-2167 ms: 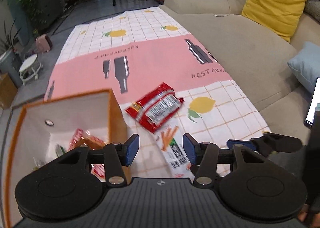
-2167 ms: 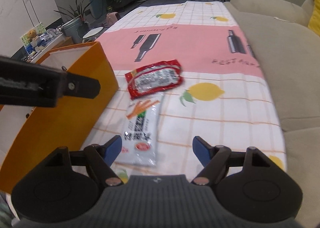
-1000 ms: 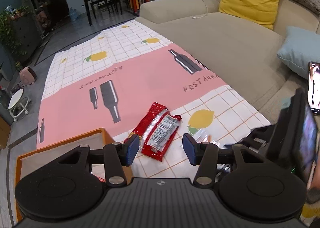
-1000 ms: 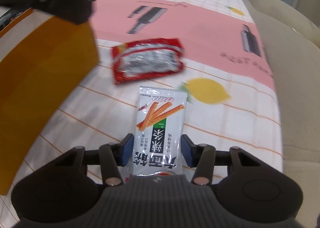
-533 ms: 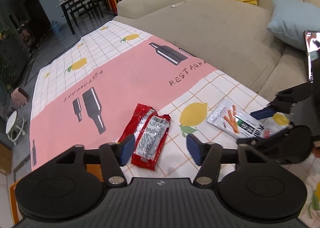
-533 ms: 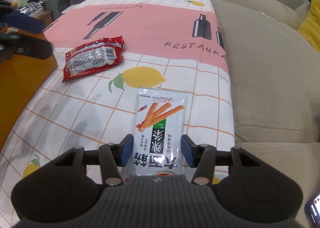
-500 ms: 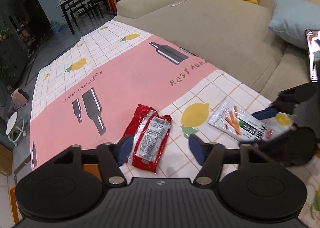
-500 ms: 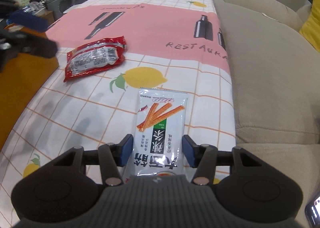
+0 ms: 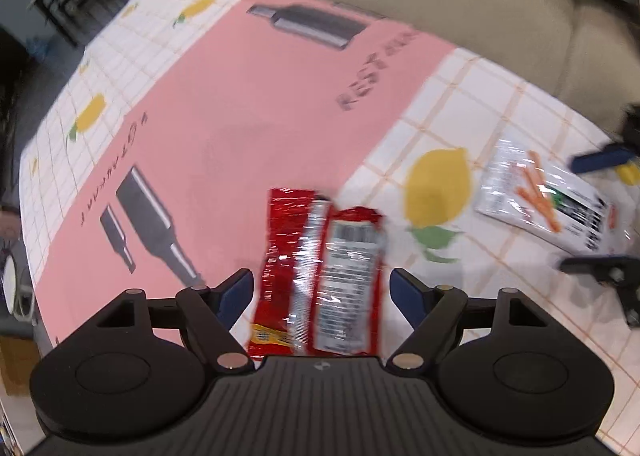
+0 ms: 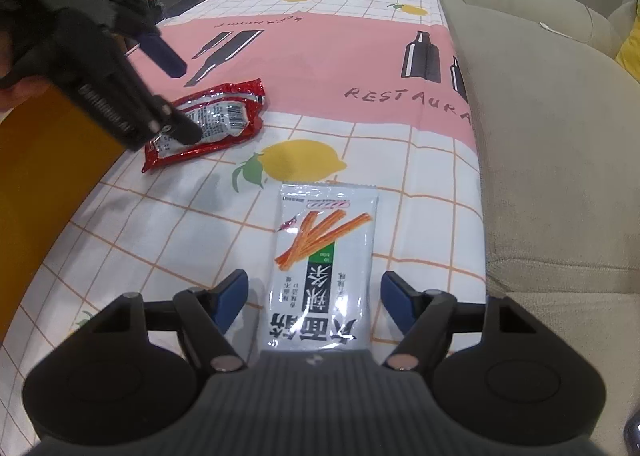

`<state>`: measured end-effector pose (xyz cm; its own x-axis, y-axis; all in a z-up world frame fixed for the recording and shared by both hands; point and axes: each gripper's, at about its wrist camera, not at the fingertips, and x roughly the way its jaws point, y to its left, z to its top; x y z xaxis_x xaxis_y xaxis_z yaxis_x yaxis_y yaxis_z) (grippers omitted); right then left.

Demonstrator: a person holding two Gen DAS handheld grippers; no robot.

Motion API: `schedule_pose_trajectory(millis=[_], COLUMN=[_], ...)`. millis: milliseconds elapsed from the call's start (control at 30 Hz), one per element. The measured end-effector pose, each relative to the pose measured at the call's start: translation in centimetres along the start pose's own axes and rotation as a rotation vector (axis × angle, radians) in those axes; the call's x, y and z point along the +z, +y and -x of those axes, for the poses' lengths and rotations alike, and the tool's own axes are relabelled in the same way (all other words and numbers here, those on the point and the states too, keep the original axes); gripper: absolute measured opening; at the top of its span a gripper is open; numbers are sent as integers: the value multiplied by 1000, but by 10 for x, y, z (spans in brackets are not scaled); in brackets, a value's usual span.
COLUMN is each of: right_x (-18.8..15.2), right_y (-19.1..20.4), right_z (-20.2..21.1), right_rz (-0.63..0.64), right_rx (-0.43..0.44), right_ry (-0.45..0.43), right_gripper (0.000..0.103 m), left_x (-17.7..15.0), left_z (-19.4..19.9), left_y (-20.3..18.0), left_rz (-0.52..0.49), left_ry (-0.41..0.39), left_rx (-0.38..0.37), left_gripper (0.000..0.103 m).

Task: Organize snacks
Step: 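Grasp the white stick-snack pack with the right gripper while the left grasps the red packet, then carry the red packet and white stick pack over the box and release both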

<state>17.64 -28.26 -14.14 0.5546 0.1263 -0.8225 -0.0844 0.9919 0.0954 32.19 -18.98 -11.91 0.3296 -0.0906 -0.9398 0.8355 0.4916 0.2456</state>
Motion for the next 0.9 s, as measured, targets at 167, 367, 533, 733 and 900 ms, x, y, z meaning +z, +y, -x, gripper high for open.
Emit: schedule_pose_trajectory(millis=[167, 367, 533, 733, 900], right_x=[3, 4, 6, 2, 1], right_y=[-2, -2, -3, 8, 9], right_z=[-2, -4, -5, -7, -5], right_rz=[-21, -32, -35, 45, 21], right_rx=[15, 11, -4, -78, -93], right_ry=[-1, -8, -18, -22, -32], right_gripper=[72, 72, 72, 61, 50], left_x=[8, 14, 13, 8, 2], left_z=[-18, -32, -40, -39, -32], left_y=[22, 25, 28, 24, 13], left_rz=[74, 90, 137, 245, 345], left_ry=[67, 103, 125, 146, 151], left_rx=[-70, -93, -107, -84, -55], left_gripper=[92, 95, 96, 97, 91])
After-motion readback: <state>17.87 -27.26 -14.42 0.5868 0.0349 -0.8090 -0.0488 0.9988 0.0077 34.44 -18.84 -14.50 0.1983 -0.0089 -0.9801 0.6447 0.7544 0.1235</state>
